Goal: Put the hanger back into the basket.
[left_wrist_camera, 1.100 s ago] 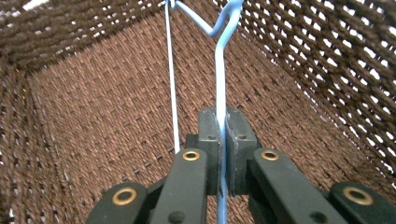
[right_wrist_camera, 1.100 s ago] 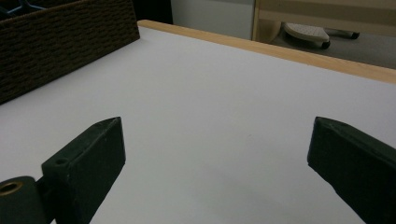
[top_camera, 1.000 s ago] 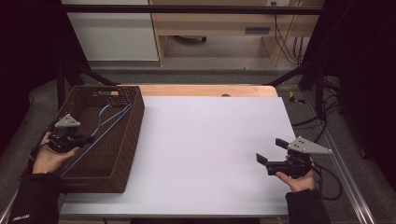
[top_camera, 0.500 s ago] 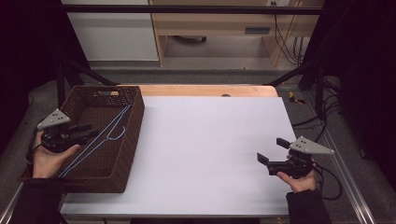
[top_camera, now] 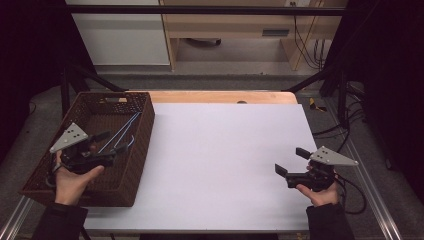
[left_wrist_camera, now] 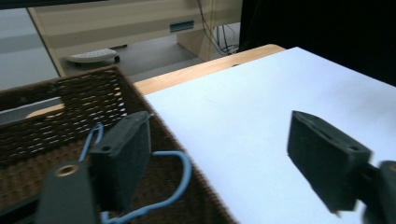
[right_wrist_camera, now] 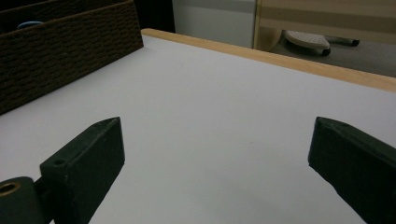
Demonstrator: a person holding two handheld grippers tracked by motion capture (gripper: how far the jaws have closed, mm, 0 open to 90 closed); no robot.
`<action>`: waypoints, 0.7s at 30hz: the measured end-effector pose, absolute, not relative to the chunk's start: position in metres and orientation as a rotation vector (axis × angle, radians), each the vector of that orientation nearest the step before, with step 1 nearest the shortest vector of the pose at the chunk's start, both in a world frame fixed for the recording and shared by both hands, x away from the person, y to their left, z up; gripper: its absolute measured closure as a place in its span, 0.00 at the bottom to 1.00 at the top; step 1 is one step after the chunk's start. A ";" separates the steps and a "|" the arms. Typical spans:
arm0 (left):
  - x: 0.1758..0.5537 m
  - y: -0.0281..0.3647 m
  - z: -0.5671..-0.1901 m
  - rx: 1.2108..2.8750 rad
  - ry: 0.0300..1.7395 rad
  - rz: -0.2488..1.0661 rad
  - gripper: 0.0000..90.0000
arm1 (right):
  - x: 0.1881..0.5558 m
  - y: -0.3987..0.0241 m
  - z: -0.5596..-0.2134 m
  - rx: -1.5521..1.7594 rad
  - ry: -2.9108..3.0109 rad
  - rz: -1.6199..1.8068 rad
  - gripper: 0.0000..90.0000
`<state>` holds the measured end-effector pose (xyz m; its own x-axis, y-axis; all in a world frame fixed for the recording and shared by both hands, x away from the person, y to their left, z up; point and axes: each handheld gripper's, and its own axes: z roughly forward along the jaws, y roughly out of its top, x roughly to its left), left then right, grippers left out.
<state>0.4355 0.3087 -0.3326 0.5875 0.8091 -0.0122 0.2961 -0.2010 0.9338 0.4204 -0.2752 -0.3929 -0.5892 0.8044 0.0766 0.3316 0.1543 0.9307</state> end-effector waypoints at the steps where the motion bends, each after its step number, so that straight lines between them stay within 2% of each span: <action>1: 0.434 0.304 -0.333 1.770 0.903 0.605 0.20 | 0.420 -0.275 -0.393 1.078 1.997 1.430 0.05; 6: 0.427 0.280 -0.342 1.778 0.876 0.582 0.14 | 0.420 -0.276 -0.392 1.081 1.991 1.438 0.04; 21: 0.422 0.246 -0.370 1.809 0.827 0.538 0.13 | 0.418 -0.279 -0.393 1.076 1.990 1.443 0.04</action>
<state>0.4221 0.2457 -0.3701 0.6631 0.7483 -0.0171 0.2875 -0.2335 0.9289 0.4178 -0.2785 -0.3925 -0.5918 0.8020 0.0811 0.3259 0.1461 0.9340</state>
